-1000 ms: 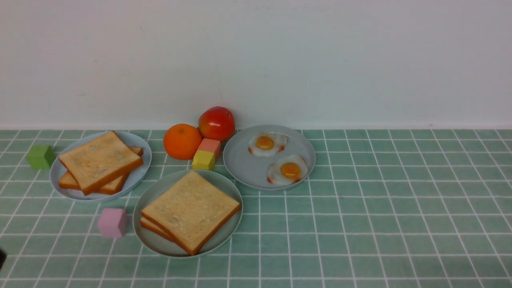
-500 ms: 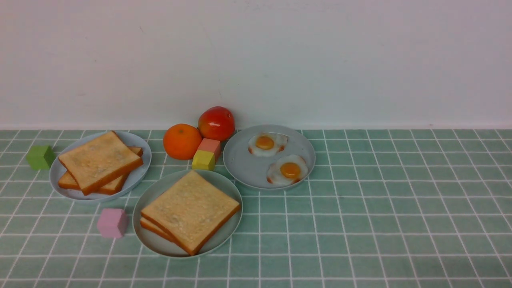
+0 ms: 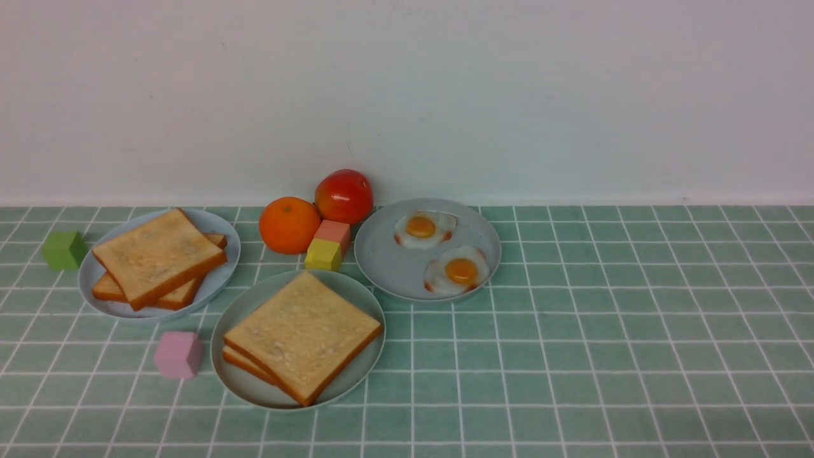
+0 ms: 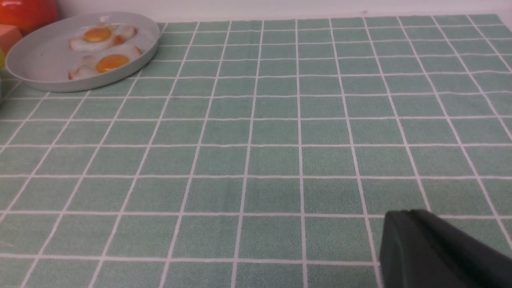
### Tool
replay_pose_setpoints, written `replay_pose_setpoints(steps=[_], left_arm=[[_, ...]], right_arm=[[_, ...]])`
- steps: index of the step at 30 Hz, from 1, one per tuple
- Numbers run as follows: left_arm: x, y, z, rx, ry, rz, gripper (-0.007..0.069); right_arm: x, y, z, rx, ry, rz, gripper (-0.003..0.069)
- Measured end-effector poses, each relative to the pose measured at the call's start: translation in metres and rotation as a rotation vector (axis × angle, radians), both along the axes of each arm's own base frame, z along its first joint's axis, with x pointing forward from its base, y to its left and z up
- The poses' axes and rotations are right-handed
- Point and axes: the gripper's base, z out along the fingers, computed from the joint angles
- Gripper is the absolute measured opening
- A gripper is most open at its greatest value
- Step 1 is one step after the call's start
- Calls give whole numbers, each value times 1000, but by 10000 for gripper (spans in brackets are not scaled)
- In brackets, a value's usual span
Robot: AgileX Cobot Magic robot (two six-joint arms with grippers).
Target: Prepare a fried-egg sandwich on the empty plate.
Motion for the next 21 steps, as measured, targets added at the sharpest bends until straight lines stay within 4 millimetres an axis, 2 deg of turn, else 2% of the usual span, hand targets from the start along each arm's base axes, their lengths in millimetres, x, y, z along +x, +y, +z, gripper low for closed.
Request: replay_pose_setpoints(steps=[21], left_arm=[[0,0,0,0,0,0,-8]], right_arm=[[0,0,0,0,0,0,22]])
